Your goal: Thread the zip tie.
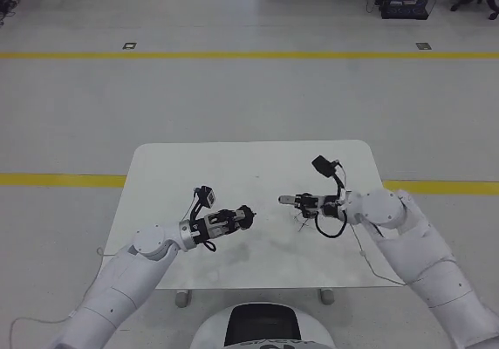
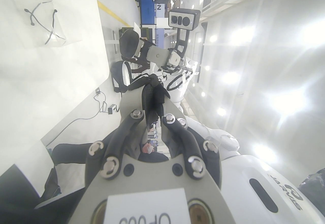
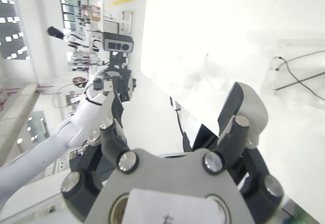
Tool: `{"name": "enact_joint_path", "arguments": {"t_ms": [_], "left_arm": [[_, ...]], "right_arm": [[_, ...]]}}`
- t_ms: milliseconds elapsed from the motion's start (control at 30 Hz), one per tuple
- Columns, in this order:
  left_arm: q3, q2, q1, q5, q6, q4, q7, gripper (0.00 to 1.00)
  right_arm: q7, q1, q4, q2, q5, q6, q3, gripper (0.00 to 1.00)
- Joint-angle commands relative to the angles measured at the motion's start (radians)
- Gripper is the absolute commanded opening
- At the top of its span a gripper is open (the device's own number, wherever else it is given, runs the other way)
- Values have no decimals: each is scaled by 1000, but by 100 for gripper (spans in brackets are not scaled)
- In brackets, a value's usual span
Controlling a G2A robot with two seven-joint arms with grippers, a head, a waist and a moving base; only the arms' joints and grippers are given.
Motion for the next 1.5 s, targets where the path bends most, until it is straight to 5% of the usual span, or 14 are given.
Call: {"name": "enact_joint_path", "arguments": {"t_ms": [0, 133, 633, 867, 1067, 1467], "left_arm": [[0, 0, 0, 0, 0, 0, 0, 0], [0, 0, 0, 0, 0, 0, 0, 0], [0, 0, 0, 0, 0, 0, 0, 0], [0, 0, 0, 0, 0, 0, 0, 0], [0, 0, 0, 0, 0, 0, 0, 0], [0, 0, 0, 0, 0, 0, 0, 0]], "right_arm": [[22, 4, -30, 3, -72, 85, -15, 100], [42, 14, -58, 3, -154, 172, -46, 100], [6, 4, -60, -4, -224, 169, -60, 100], [40, 26, -14, -12, -381, 172, -67, 100], [106, 58, 31, -54, -520, 172, -76, 100], [284, 50, 75, -191, -780, 172, -17, 100]]}}
